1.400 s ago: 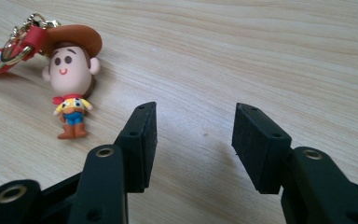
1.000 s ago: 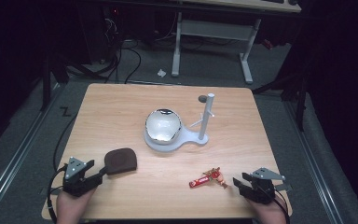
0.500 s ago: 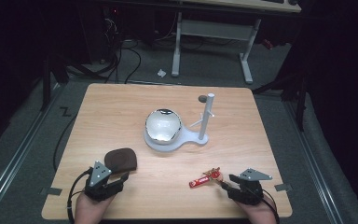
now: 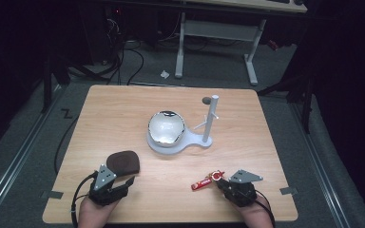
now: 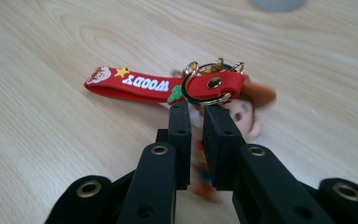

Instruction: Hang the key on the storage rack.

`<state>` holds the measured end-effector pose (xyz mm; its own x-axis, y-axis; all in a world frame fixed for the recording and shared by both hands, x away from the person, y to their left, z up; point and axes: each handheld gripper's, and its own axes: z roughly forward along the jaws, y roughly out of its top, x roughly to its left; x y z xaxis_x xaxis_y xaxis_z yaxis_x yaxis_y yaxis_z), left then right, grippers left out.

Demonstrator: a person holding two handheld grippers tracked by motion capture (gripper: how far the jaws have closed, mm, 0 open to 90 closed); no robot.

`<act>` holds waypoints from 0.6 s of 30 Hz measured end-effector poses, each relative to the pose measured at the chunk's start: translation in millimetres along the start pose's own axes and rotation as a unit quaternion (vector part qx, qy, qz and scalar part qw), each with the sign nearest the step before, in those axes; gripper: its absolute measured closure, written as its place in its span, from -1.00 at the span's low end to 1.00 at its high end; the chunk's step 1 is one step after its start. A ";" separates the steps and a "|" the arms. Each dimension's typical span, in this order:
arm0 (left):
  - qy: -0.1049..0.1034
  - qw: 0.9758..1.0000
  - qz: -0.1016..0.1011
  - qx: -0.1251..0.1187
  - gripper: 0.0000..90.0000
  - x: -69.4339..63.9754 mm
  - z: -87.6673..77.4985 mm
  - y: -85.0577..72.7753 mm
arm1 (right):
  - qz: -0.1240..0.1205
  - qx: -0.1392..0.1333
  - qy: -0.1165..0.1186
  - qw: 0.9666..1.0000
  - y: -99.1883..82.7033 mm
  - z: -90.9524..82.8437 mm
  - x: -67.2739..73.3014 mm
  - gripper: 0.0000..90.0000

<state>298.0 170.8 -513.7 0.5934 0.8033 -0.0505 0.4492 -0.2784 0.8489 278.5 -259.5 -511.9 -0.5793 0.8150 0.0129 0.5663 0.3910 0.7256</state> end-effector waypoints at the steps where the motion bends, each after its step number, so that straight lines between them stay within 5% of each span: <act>1: 0.000 1.000 0.000 -0.001 0.03 0.5 -0.1 -0.1 | -0.006 -0.002 -0.001 1.000 3.9 1.7 1.3 0.80; 11: -0.012 1.000 -0.004 0.011 0.03 8.2 2.8 -3.6 | -0.025 0.007 0.003 1.000 55.4 43.8 6.6 0.80; 18: -0.019 1.000 -0.012 0.013 0.03 15.1 2.8 -5.2 | -0.040 0.027 0.016 0.999 58.8 54.2 23.3 0.60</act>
<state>306.5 182.9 -520.3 0.6074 0.7893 -0.0902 0.4796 -0.2738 0.8337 330.1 -194.4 -506.2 -0.6425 0.7660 -0.0210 0.5475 0.4780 0.6869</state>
